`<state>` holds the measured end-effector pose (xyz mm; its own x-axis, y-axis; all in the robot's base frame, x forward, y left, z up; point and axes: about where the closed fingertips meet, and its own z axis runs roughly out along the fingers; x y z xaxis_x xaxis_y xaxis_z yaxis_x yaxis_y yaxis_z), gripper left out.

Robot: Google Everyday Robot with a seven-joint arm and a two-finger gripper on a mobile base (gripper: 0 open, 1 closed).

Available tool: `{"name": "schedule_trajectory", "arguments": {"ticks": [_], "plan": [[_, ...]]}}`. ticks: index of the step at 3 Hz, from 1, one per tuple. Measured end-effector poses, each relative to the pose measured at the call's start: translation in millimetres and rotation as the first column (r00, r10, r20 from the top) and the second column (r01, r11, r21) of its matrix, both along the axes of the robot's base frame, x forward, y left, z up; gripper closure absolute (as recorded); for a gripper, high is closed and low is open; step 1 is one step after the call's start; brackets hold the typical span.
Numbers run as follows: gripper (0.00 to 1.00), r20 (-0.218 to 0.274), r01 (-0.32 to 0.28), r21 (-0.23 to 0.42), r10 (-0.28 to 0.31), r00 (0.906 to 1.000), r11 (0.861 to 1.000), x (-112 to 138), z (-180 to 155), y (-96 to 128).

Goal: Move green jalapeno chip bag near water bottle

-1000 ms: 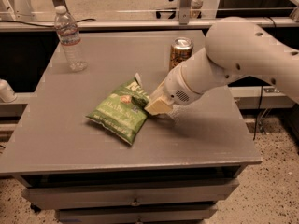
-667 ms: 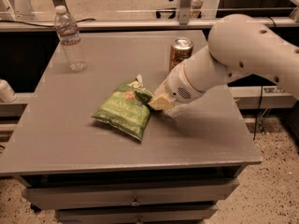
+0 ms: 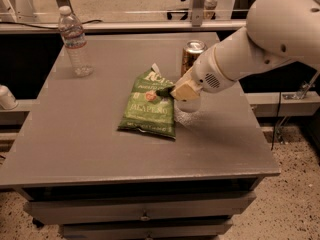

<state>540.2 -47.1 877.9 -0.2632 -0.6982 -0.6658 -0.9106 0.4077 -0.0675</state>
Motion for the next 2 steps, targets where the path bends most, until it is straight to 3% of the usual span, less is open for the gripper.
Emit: {"name": "schedule_trajectory", "arguments": {"ticks": [1, 2], "plan": [[1.0, 0.001, 0.0, 0.0, 0.0, 1.0, 1.0, 0.0, 0.2, 0.6], [1.0, 0.034, -0.003, 0.018, 0.002, 0.9994, 1.0, 13.6, 3.2, 11.3]]}}
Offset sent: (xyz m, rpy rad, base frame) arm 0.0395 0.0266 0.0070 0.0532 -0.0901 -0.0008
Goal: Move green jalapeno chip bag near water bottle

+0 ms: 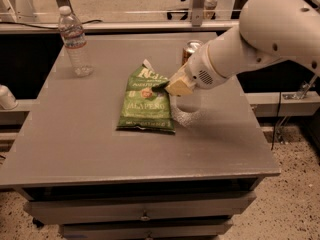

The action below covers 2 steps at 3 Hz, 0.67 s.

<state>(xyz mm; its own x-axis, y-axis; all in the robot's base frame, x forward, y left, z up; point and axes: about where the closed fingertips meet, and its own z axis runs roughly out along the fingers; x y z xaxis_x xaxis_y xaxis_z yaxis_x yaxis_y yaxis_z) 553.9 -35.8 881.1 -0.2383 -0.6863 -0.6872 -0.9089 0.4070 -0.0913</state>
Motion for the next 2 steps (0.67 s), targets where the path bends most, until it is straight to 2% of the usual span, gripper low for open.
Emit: {"name": "schedule_trajectory", "arguments": {"ticks": [1, 2], "plan": [[1.0, 0.05, 0.022, 0.033, -0.023, 0.9985, 0.999, 23.9, 9.6, 9.2], [1.0, 0.095, 0.063, 0.079, -0.07, 0.993, 0.995, 51.7, 17.7, 18.3]]}}
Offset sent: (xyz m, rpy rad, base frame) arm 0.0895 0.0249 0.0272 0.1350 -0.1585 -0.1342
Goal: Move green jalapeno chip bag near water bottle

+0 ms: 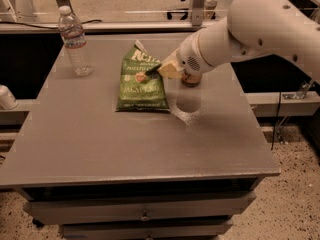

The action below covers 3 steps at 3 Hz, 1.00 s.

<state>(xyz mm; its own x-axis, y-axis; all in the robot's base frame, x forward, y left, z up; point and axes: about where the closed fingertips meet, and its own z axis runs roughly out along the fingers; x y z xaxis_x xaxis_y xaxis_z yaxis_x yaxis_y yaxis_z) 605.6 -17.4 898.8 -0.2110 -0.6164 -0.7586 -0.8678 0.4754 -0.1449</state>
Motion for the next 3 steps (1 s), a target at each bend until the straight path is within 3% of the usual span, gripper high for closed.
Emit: {"name": "schedule_trajectory", "arguments": {"ticks": [1, 3], "plan": [[1.0, 0.022, 0.042, 0.058, -0.044, 0.9988, 0.997, 27.6, -0.1, 11.4], [1.0, 0.011, 0.105, 0.169, -0.108, 0.9941, 0.98, 71.8, -16.0, 45.6]]}}
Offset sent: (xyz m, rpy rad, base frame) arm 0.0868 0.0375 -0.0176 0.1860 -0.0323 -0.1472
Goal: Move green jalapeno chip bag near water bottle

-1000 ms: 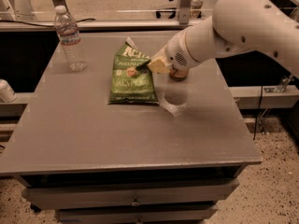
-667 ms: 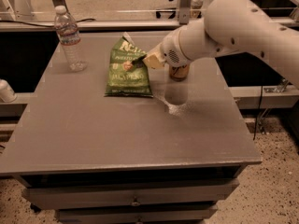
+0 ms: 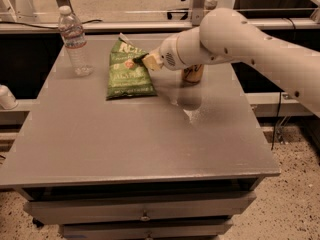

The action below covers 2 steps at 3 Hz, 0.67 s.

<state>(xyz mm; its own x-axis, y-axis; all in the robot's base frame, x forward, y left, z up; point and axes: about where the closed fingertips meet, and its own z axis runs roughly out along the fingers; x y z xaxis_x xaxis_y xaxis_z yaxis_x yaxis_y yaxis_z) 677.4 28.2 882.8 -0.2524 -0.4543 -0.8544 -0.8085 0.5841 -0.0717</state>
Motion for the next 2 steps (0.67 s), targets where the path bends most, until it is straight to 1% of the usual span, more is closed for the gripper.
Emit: {"name": "schedule_trajectory", "arguments": {"ticks": [1, 2], "plan": [[1.0, -0.006, -0.004, 0.036, 0.004, 1.0, 0.999, 10.1, -3.8, 22.3], [1.0, -0.018, -0.025, 0.071, 0.027, 0.9995, 0.997, 17.5, -11.4, 59.8]]}}
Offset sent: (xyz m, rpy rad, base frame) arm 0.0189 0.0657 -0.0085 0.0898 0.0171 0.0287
